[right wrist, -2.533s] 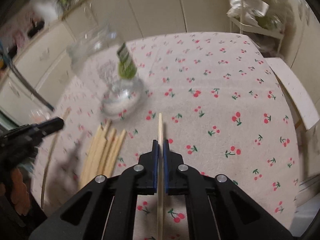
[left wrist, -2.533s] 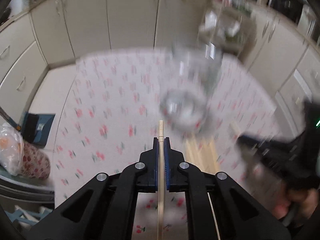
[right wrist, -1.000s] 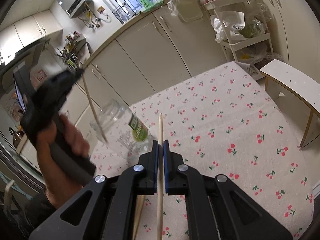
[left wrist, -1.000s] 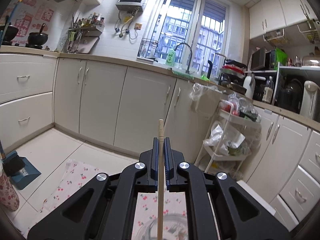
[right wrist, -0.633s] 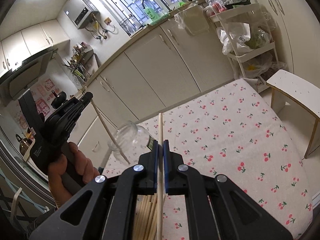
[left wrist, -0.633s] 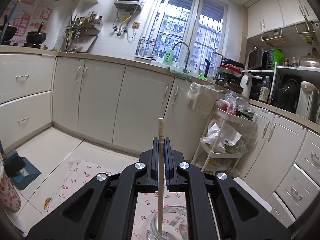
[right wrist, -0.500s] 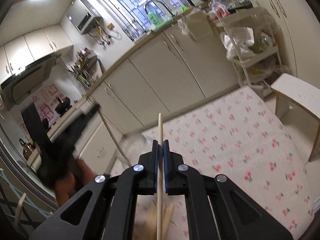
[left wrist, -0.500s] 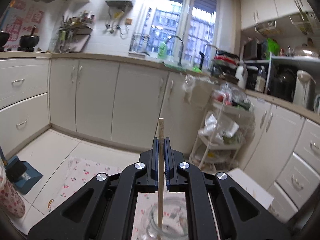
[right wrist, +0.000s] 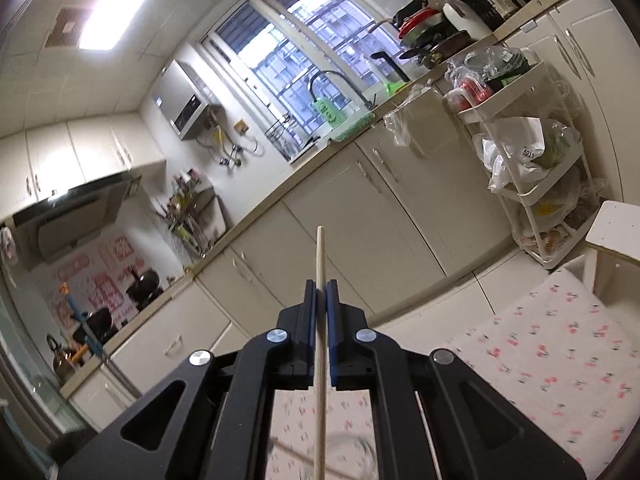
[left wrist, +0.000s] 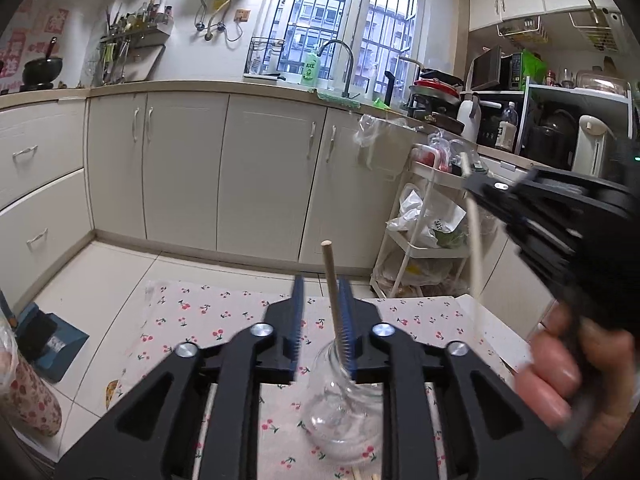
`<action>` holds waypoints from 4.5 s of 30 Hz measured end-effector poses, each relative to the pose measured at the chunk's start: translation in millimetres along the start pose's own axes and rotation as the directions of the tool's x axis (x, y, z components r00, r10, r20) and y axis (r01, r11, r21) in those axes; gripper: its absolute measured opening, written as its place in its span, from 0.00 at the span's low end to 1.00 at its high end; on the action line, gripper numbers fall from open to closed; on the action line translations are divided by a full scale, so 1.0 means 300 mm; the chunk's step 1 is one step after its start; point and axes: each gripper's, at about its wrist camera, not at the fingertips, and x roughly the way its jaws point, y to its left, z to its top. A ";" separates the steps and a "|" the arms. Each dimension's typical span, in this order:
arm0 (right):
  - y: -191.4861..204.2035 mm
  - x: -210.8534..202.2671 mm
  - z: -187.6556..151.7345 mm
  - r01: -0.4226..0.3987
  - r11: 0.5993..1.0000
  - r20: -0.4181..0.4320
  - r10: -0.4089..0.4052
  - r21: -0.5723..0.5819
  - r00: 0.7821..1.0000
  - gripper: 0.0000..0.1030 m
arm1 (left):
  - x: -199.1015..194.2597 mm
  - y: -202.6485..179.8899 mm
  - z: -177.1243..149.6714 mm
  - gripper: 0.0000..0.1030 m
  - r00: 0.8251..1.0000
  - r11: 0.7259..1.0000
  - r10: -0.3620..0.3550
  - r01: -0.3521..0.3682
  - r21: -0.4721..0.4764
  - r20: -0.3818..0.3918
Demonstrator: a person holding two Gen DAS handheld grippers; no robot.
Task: Organize utensils
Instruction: 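Open the left gripper over the jar mouth while the right gripper releases its stick there, then grasp another bamboo stick with the left gripper while the right gripper grasps one, then raise the left gripper's stick over the jar while the right gripper carries its stick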
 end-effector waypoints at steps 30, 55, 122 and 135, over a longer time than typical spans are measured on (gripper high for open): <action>0.011 -0.054 -0.232 0.081 0.969 -0.178 -0.125 -0.235 0.976 0.15 | -0.173 0.102 -0.146 0.73 0.978 0.995 0.070 -0.083 -0.058 -0.197; -0.098 -0.232 -0.597 0.110 0.866 -0.596 -0.422 -0.487 0.683 0.14 | -0.107 0.005 -0.395 0.73 0.843 0.993 0.114 -0.087 0.076 -0.526; -0.248 -0.277 -0.450 0.138 0.976 -0.588 -0.210 -0.166 0.781 0.06 | -0.222 0.006 0.153 0.04 0.989 0.976 -0.090 0.111 -0.189 0.115; -0.275 -0.280 -0.450 0.145 0.982 -0.583 -0.187 -0.119 0.791 0.06 | -0.088 -0.027 0.257 0.04 0.951 0.969 0.064 0.013 -0.247 0.301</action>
